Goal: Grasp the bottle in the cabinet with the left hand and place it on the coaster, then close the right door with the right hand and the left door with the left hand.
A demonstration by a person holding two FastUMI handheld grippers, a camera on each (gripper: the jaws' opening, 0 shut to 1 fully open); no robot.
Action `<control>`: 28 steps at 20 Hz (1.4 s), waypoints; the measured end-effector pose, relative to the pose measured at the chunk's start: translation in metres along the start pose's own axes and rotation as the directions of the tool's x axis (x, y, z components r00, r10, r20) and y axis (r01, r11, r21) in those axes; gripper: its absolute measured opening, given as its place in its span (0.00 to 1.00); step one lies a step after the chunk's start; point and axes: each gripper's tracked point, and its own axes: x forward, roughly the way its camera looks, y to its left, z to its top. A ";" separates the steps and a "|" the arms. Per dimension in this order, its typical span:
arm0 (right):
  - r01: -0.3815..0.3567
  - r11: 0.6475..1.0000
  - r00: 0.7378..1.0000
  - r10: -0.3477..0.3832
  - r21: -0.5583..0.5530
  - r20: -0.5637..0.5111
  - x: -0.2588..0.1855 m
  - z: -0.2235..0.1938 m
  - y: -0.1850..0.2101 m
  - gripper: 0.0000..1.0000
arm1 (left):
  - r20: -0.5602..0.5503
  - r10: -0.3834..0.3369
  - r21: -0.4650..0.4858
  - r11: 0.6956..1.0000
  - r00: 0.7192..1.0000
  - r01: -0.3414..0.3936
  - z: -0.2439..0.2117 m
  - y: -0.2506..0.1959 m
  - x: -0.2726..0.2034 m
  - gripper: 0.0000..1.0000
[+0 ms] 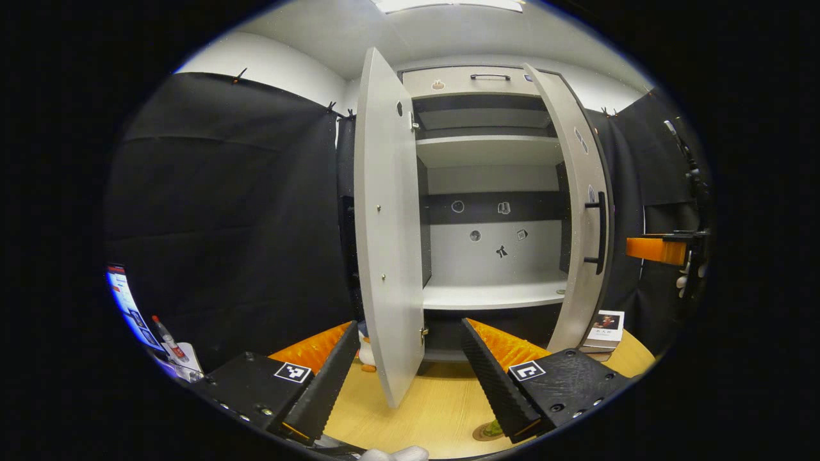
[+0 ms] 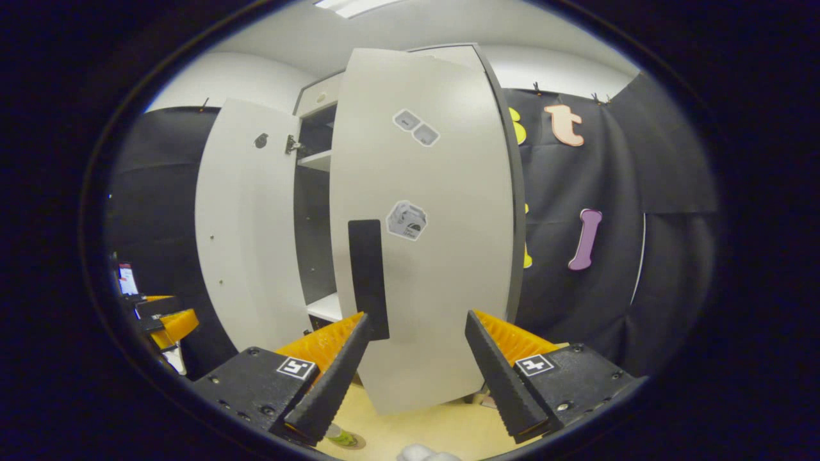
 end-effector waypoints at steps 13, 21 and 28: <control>0.167 0.986 0.984 -0.169 -0.027 -0.052 -0.035 -0.026 0.006 0.99 | 0.085 0.093 -0.019 0.996 0.992 -0.092 0.023 0.122 0.069 0.96; 0.244 0.969 0.964 -0.248 -0.044 -0.097 -0.057 -0.043 0.033 0.99 | 0.096 0.068 -0.040 0.997 0.993 -0.064 0.028 0.156 0.123 0.96; 0.266 0.964 0.959 -0.267 -0.025 -0.099 -0.070 -0.042 0.035 0.99 | 0.164 0.079 -0.025 0.997 0.983 -0.075 0.044 0.140 0.126 0.92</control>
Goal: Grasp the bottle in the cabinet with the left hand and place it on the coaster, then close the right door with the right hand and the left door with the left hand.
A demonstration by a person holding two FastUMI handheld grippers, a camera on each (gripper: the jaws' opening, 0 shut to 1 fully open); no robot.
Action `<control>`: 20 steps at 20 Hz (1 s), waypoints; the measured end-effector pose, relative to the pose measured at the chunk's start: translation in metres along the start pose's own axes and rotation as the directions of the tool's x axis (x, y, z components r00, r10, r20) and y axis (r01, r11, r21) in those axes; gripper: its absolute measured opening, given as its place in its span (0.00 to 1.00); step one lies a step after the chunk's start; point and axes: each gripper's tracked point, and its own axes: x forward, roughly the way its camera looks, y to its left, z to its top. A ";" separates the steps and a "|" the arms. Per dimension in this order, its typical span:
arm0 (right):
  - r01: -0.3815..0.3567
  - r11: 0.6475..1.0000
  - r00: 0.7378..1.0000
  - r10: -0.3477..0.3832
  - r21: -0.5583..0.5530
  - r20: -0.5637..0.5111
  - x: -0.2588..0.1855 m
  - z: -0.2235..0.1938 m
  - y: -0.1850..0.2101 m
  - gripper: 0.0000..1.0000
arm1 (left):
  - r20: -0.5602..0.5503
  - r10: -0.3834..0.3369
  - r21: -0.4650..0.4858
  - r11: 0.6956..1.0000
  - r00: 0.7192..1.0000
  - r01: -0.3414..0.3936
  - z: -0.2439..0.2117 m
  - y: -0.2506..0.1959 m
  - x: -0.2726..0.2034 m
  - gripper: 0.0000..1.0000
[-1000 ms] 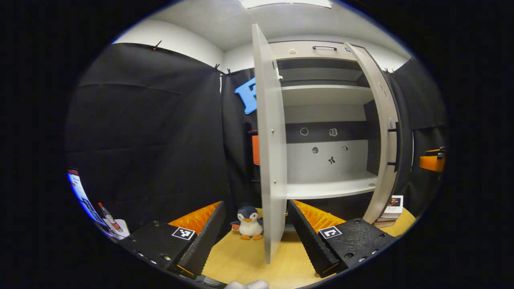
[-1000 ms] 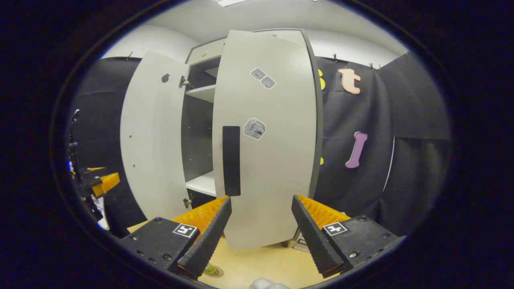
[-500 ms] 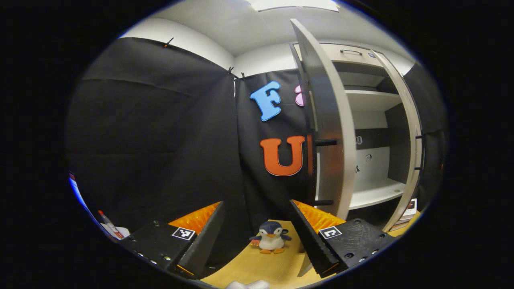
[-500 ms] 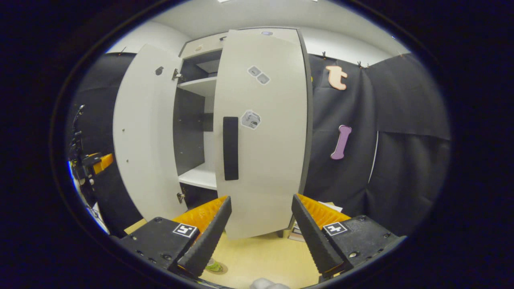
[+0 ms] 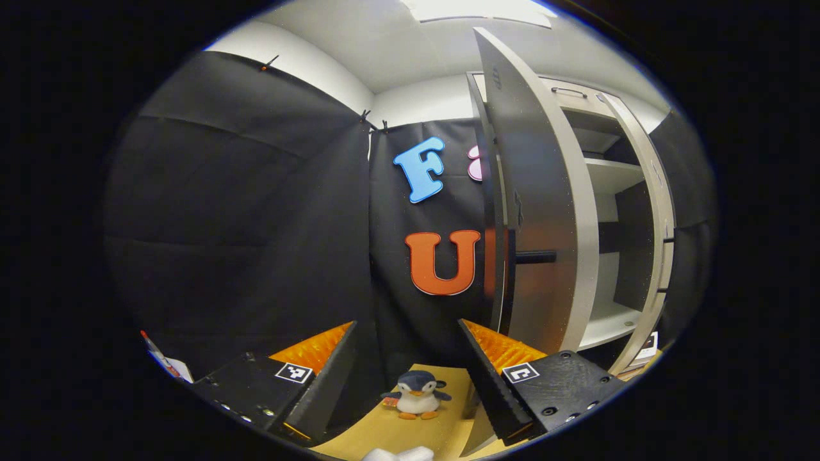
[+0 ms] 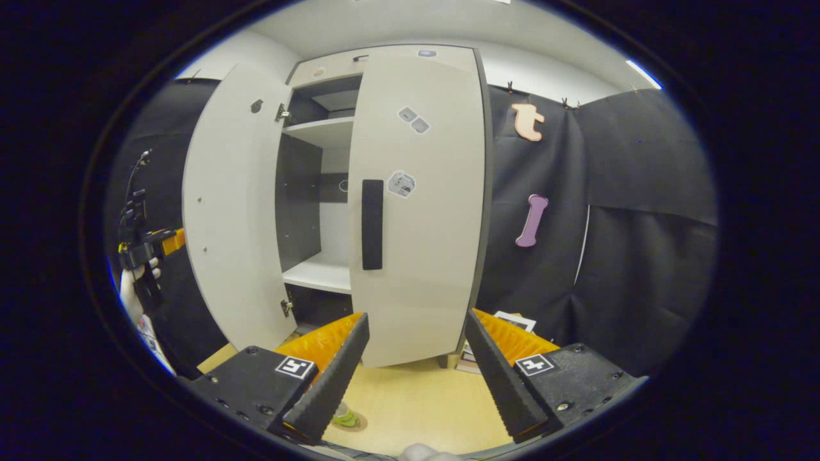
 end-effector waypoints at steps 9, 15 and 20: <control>-0.012 1.000 1.000 0.012 0.014 0.002 -0.005 -0.003 -0.008 0.95 | 0.025 -0.007 0.060 0.998 1.000 0.005 0.006 -0.018 -0.003 0.84; -0.002 1.000 1.000 0.002 0.023 0.013 -0.006 0.000 -0.020 0.95 | 0.027 -0.044 0.042 0.998 0.999 0.043 0.006 -0.046 -0.011 0.84; 0.021 0.999 1.000 -0.021 0.034 0.008 -0.008 -0.002 -0.030 0.94 | 0.028 -0.139 0.028 0.990 0.990 0.138 0.007 -0.086 -0.015 0.84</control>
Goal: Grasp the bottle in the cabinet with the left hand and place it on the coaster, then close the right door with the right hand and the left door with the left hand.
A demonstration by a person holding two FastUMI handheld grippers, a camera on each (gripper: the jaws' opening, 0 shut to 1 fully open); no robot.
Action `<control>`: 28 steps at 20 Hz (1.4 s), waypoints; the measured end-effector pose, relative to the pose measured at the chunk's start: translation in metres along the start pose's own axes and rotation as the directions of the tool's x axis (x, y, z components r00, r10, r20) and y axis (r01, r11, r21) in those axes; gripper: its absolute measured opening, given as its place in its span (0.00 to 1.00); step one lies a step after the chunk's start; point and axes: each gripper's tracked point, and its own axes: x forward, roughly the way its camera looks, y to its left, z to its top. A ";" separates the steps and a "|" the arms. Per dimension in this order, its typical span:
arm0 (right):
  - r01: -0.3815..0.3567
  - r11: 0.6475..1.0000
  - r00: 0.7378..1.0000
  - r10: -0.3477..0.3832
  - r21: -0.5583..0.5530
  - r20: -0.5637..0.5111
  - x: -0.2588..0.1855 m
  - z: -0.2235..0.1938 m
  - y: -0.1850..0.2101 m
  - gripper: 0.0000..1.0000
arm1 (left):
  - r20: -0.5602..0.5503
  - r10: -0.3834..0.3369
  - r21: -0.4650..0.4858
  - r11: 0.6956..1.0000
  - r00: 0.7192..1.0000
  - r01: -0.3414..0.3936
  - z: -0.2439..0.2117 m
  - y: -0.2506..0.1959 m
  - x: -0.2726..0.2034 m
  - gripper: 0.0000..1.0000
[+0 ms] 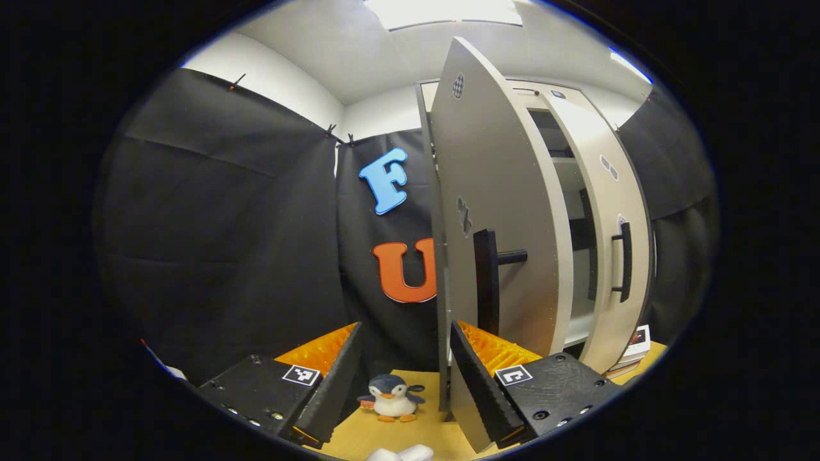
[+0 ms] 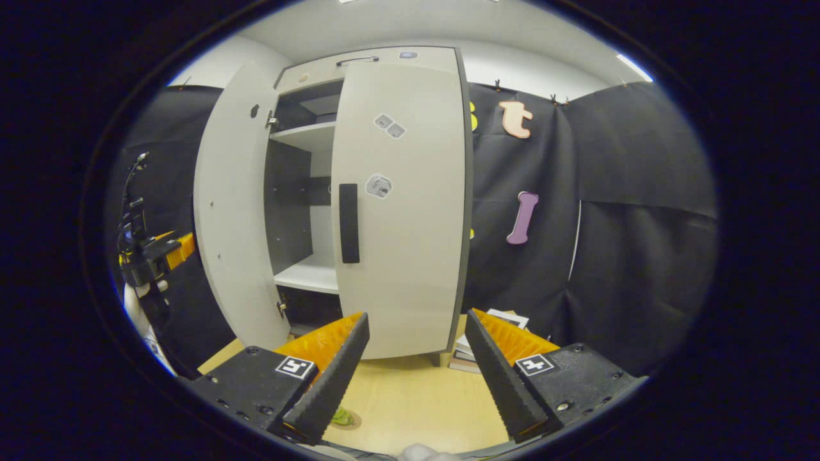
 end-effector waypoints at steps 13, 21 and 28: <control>0.002 1.000 1.000 -0.002 0.014 -0.001 -0.001 -0.001 0.005 0.95 | -0.058 -0.149 -0.047 0.988 0.987 0.146 -0.011 -0.064 0.005 0.95; -0.031 1.000 0.999 0.031 -0.002 0.016 0.003 0.005 0.026 0.99 | -0.081 -0.228 -0.047 0.973 0.970 0.224 -0.014 -0.085 -0.026 0.96; -0.013 1.000 0.998 0.012 0.004 0.062 0.002 0.015 0.034 0.95 | -0.117 -0.260 -0.073 0.965 0.959 0.253 -0.022 -0.089 -0.061 0.96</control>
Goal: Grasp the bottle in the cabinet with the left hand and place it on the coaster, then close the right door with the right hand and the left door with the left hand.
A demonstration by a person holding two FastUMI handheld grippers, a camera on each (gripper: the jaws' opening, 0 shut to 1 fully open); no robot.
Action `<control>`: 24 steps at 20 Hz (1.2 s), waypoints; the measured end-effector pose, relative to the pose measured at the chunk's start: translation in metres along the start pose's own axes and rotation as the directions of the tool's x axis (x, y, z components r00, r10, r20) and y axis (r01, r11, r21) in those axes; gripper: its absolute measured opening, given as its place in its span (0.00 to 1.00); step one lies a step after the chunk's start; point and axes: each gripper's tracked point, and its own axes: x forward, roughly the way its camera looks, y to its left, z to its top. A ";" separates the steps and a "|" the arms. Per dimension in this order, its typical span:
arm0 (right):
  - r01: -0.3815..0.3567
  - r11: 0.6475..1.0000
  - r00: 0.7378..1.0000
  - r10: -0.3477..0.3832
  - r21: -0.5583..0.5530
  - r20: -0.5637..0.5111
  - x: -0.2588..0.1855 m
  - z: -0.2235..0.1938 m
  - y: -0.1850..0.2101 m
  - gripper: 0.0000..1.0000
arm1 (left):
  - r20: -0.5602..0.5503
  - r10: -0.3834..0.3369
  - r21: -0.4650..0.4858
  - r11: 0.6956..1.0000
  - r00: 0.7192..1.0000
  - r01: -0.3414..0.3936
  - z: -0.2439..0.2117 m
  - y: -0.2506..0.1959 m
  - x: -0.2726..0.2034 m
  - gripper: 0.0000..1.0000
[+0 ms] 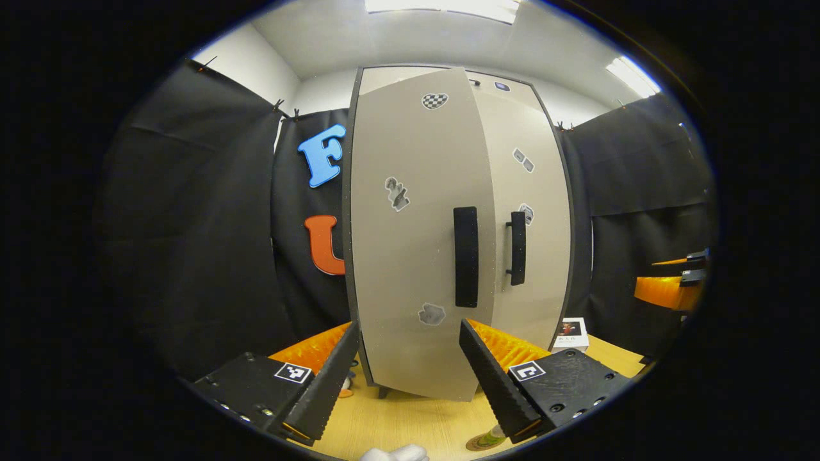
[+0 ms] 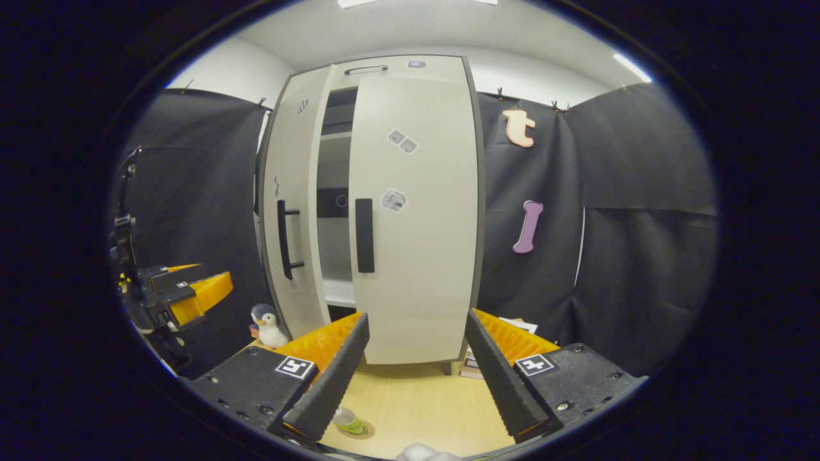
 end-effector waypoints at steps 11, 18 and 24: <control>0.032 0.999 0.999 -0.032 -0.007 0.023 0.009 -0.003 0.004 0.94 | -0.026 0.107 -0.007 0.994 0.994 -0.107 -0.013 0.037 -0.021 0.96; 0.033 0.999 0.999 -0.033 -0.009 0.027 0.008 0.000 0.006 0.95 | -0.022 0.103 0.004 0.995 0.994 -0.102 -0.012 0.035 -0.017 0.96; 0.043 0.999 0.999 -0.043 0.002 0.027 0.007 0.000 0.000 0.94 | -0.021 0.089 0.005 0.996 0.996 -0.089 -0.011 0.029 -0.014 0.96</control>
